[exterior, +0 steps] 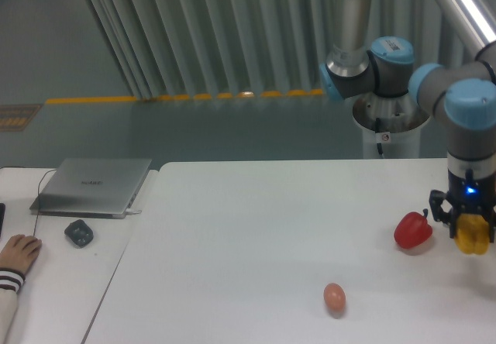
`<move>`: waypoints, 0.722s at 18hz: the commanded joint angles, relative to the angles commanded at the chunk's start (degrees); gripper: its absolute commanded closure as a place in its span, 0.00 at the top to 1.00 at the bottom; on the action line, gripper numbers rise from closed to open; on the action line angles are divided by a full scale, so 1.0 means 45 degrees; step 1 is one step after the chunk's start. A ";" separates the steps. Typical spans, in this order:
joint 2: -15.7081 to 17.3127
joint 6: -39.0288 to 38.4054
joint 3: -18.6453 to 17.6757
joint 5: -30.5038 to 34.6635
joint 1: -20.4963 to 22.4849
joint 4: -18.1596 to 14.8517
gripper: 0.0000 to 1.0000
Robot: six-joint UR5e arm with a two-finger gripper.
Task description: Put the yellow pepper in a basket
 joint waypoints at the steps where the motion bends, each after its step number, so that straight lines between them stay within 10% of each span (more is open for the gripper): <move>1: 0.0136 0.0742 0.0000 0.0020 0.0136 -0.0116 0.32; 13: 0.0587 0.7736 -0.0019 -0.0078 0.3201 -0.0606 0.33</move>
